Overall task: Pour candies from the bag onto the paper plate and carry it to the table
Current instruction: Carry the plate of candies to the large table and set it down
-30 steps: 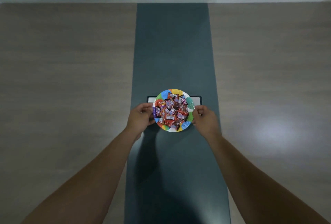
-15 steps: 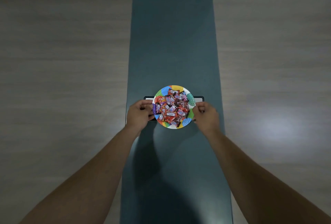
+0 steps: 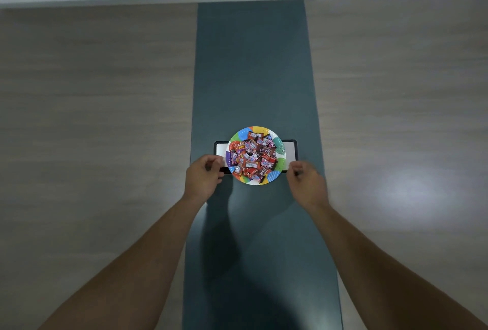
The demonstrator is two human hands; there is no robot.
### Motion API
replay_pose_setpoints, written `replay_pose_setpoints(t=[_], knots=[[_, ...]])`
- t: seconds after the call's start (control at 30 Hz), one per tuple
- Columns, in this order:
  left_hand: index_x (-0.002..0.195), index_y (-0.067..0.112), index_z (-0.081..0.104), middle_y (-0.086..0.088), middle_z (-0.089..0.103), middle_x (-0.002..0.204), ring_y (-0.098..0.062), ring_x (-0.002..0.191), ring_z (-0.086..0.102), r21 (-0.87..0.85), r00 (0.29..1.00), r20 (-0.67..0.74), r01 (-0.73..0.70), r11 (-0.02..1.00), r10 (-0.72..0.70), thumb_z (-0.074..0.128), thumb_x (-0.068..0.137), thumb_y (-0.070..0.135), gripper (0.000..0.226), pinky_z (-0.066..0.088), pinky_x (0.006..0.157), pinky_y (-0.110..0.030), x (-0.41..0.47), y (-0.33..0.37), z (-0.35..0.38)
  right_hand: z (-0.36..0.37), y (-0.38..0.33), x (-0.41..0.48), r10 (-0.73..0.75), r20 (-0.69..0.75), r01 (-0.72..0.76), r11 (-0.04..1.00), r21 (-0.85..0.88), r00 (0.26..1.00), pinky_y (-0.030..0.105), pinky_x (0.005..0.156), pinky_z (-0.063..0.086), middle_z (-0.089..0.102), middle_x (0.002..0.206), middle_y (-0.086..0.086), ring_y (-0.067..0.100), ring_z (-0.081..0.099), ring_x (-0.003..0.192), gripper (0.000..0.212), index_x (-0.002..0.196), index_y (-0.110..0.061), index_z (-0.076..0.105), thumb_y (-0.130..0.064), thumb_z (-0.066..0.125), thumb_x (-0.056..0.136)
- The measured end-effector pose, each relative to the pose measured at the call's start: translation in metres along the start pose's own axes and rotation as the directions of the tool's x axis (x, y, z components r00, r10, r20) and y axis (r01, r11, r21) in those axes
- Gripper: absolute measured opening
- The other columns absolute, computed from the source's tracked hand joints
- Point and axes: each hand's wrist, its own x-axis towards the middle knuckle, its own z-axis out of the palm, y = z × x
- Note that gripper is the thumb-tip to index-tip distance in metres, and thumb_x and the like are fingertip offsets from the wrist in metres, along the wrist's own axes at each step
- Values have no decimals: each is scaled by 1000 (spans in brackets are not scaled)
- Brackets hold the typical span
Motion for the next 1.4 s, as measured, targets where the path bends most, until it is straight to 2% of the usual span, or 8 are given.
replay_pose_setpoints(t=[0.13,0.23,0.3,0.4,0.47,0.57,0.97,1.4], knots=[[115,14,76,-5,71,111,-22,95,70,334,948,-42,-283,899,315,59,108,24,21,62,89,-43,-34,-24,0,6,24,-32,-130,29,133,983,-126,991,37,100,51,63,131,12,32,60,120,34,134,-11,68,-18,63,101],[132,17,70,-1,60,135,-18,125,60,439,911,-20,-362,822,412,55,109,29,30,50,106,-28,-65,-48,5,13,40,-57,-169,38,173,945,-277,985,53,111,50,54,155,4,31,51,136,49,152,-18,57,-28,59,103],[148,19,60,0,52,155,-19,144,49,496,903,25,-383,780,428,52,110,34,41,43,118,-32,-79,-71,7,20,52,-71,-211,75,223,896,-383,975,50,123,40,37,173,-4,24,38,155,59,166,-22,40,-37,49,109],[167,21,34,0,24,178,-24,166,19,643,889,122,-409,647,441,45,112,39,59,23,133,-44,-91,-108,14,28,67,-80,-275,71,275,834,-478,959,45,133,26,19,181,-7,16,18,168,64,173,-21,20,-44,32,115],[172,24,16,2,6,182,-23,169,2,724,888,145,-396,565,436,37,113,43,66,13,135,-48,-97,-122,21,34,73,-82,-310,56,290,793,-536,949,45,135,21,13,183,-5,16,13,169,68,174,-19,12,-48,28,115],[173,22,9,0,2,182,-24,169,0,791,888,103,-346,504,448,30,112,44,68,15,134,-53,-99,-128,31,43,80,-84,-343,42,299,744,-597,938,46,137,14,5,183,-3,17,7,170,71,174,-19,5,-51,26,114],[173,21,7,2,1,182,-20,168,-3,788,874,58,-336,516,482,38,109,44,75,13,134,-53,-97,-138,38,49,90,-84,-409,-36,322,764,-559,912,48,135,16,12,183,-4,16,9,169,74,174,-21,13,-50,38,110],[172,24,14,6,7,181,-16,168,1,770,809,12,-383,511,588,37,106,48,74,9,136,-48,-91,-153,41,57,103,-83,-505,-143,369,769,-522,851,46,136,18,23,180,-8,11,14,168,71,171,-22,27,-49,44,108]])
